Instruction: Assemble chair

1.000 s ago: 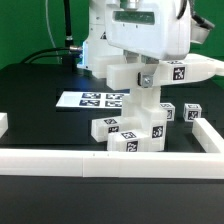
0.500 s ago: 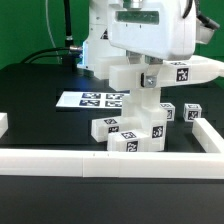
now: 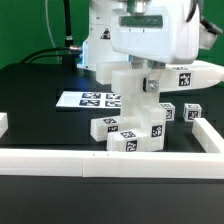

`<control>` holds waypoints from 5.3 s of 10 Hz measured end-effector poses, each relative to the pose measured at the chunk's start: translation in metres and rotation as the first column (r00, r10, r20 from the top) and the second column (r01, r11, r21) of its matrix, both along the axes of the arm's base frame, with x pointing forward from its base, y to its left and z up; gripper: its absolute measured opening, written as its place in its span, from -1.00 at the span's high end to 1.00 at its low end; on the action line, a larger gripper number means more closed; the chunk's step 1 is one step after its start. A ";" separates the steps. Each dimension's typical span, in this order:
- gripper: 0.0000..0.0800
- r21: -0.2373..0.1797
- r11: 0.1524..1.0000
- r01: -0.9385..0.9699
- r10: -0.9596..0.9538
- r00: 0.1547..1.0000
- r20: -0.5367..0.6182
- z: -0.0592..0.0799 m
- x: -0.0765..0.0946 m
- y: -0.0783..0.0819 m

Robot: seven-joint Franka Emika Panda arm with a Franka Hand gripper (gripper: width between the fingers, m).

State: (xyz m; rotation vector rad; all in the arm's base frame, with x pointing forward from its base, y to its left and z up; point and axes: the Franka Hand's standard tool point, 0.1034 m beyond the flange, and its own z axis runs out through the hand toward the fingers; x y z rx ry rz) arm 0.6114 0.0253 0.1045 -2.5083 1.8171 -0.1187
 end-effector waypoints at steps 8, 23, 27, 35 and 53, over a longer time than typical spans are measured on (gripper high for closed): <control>0.29 -0.022 0.999 -0.029 0.030 0.999 0.031 -0.004 0.006 -0.002; 0.29 0.049 0.999 0.017 -0.020 0.999 0.050 0.028 0.002 -0.021; 0.29 0.048 0.998 0.031 -0.032 0.999 0.015 0.016 -0.016 -0.014; 0.29 0.040 0.999 0.019 -0.019 1.000 0.006 0.009 -0.020 -0.012; -0.62 0.001 1.000 0.000 0.000 1.000 0.016 -0.007 -0.019 -0.045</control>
Offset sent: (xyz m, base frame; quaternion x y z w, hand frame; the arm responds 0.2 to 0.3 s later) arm 0.0000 0.0000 0.0000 0.0000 0.0000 0.0000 1.0000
